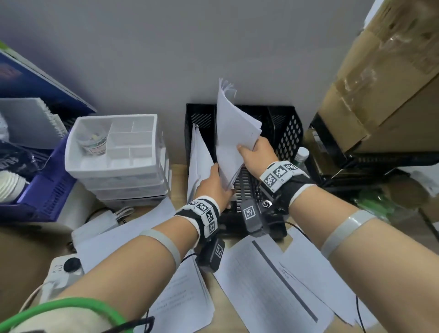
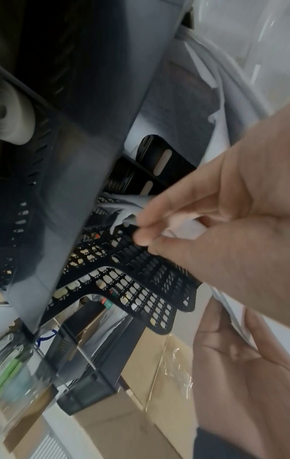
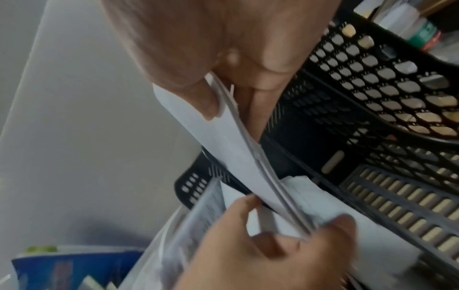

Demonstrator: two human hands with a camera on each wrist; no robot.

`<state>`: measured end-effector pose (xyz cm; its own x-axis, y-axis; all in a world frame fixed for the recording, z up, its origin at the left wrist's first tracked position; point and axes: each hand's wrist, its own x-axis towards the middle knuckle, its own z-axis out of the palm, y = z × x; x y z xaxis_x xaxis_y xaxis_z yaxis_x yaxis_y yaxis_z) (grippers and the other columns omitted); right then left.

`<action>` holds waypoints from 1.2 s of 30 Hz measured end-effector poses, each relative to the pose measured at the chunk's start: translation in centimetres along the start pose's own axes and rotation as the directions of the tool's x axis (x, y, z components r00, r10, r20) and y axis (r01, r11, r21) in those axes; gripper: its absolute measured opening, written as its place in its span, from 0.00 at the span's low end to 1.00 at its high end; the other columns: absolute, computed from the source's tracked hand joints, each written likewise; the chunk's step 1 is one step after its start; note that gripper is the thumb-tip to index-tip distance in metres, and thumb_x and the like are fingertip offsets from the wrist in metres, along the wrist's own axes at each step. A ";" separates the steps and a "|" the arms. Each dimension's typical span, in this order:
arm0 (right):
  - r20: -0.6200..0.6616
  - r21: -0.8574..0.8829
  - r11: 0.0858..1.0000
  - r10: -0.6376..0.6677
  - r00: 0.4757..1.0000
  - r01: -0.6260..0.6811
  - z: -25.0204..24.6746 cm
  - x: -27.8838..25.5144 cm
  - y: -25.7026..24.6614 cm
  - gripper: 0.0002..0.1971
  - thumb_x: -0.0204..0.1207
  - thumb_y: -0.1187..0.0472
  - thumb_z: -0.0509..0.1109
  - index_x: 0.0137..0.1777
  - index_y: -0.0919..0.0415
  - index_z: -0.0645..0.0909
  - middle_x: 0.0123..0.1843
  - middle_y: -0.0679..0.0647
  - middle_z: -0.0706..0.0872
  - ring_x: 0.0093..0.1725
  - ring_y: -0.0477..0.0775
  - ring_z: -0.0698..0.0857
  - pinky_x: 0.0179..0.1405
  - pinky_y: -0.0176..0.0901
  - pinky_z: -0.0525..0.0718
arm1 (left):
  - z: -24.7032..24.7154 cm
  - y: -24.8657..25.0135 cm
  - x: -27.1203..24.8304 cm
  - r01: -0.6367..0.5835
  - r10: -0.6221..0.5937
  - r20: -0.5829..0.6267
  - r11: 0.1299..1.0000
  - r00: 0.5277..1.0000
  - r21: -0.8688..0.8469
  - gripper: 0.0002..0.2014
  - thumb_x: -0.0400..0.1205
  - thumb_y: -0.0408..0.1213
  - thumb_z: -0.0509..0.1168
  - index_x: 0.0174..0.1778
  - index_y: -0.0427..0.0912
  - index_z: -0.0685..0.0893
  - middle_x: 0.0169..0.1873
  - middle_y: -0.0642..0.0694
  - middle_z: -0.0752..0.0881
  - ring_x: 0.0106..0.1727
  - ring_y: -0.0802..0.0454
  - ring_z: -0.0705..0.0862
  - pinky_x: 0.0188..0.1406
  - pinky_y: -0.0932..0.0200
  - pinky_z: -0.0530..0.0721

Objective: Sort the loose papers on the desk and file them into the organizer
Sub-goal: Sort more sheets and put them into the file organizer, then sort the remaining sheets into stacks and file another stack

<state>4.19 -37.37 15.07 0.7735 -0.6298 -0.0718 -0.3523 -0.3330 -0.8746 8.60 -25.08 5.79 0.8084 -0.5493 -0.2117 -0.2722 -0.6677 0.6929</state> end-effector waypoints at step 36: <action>-0.132 -0.335 0.494 0.819 0.558 -0.803 0.6 -33.7 26.3 0.25 0.73 0.58 0.64 0.71 0.59 0.68 0.55 0.54 0.82 0.50 0.59 0.83 0.46 0.44 0.81 | 9.5 -11.5 -11.1 0.165 -0.219 0.585 0.976 0.781 0.145 0.23 0.81 0.42 0.71 0.69 0.33 0.82 0.62 0.36 0.86 0.54 0.39 0.84 0.53 0.52 0.81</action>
<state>-30.82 -24.47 -5.84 0.0740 -0.7168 -0.6934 -0.9711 0.1064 -0.2136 -2.22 -16.08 -6.41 0.3859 -0.5769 -0.7199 -0.2081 -0.8147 0.5413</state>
